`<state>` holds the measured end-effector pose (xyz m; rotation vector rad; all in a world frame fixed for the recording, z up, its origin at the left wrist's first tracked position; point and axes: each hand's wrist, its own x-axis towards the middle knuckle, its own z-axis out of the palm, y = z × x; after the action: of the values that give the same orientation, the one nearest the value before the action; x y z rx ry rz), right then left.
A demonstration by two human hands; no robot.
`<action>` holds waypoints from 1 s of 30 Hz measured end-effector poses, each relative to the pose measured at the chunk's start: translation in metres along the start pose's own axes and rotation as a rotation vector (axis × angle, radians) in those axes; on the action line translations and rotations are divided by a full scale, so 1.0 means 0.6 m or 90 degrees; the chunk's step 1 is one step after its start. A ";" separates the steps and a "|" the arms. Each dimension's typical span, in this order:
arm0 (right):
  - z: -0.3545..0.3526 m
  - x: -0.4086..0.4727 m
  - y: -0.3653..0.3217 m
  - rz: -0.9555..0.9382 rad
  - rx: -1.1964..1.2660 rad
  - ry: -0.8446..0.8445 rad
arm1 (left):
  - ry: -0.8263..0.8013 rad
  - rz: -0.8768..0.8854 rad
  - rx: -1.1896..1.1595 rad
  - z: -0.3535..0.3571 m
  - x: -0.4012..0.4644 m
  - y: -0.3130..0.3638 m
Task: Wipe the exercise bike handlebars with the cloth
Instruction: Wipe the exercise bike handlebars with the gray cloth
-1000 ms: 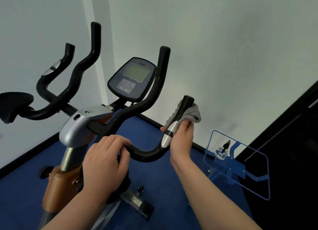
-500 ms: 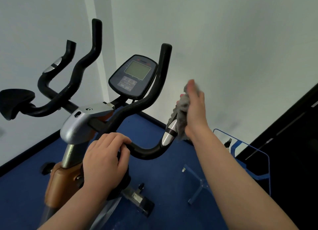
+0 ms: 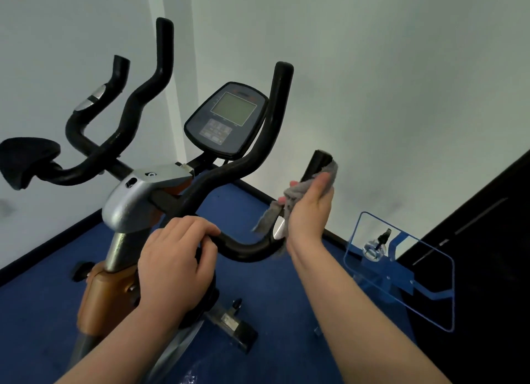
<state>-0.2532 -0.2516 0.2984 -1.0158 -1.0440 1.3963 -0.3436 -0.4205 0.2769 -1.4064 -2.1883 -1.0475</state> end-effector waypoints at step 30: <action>0.070 -0.073 0.019 -0.270 -0.874 -0.802 | 0.142 -0.274 0.070 -0.005 -0.027 0.000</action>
<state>-0.2939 -0.2986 0.2992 -0.5392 -3.1628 0.7049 -0.3367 -0.4328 0.2687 -0.7436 -2.3875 -1.1357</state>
